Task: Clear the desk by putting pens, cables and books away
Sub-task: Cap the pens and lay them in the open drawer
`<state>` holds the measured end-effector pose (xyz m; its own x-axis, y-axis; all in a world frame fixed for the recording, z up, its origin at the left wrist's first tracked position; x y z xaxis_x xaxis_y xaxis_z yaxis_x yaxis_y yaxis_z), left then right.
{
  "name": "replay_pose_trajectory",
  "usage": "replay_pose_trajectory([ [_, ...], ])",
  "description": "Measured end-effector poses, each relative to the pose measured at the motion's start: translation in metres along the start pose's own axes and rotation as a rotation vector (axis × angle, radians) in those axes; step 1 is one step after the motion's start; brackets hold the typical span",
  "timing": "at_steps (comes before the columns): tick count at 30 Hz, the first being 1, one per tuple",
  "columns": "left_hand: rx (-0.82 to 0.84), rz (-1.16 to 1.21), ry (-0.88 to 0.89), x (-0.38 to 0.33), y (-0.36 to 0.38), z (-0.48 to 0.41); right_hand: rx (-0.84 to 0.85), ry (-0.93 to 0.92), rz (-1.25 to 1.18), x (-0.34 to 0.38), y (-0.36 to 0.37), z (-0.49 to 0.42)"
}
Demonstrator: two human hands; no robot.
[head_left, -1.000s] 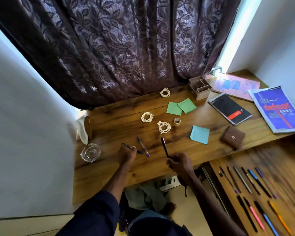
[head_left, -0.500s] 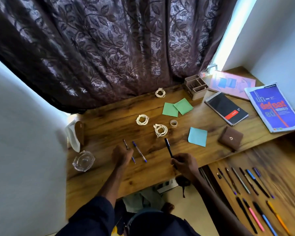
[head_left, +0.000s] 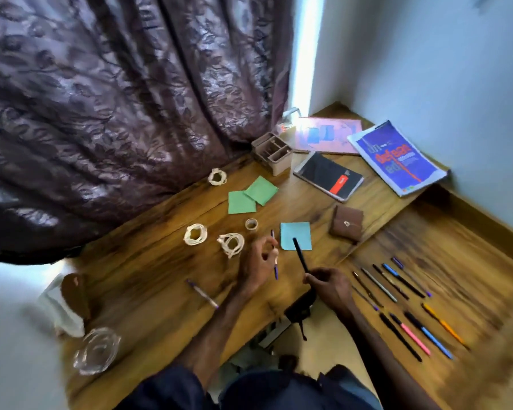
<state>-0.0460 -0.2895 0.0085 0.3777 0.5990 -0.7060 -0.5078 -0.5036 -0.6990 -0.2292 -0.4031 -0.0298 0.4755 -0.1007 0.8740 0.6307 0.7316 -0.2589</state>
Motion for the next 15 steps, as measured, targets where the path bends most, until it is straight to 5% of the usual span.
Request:
replay_pose_trajectory([
  [6,0.127,-0.025,0.2,-0.095,0.084,-0.014,-0.166,0.035,-0.084,-0.019,-0.083,-0.004],
  [15,0.445,-0.018,0.214,-0.188,0.219,-0.006,-0.459,0.195,-0.202,-0.086,-0.227,-0.022],
])
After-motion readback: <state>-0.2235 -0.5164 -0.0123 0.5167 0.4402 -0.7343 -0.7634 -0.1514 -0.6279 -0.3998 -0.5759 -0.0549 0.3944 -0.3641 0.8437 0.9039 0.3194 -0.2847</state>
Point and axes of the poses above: each hand's wrist, its own z-axis away from the middle knuckle, its own y-axis out of the palm, x = y × z, the point moved 9 cm from there along -z, towards the middle knuckle, and after that the axes turned 8 degrees about -z, right-handed, at the moved point
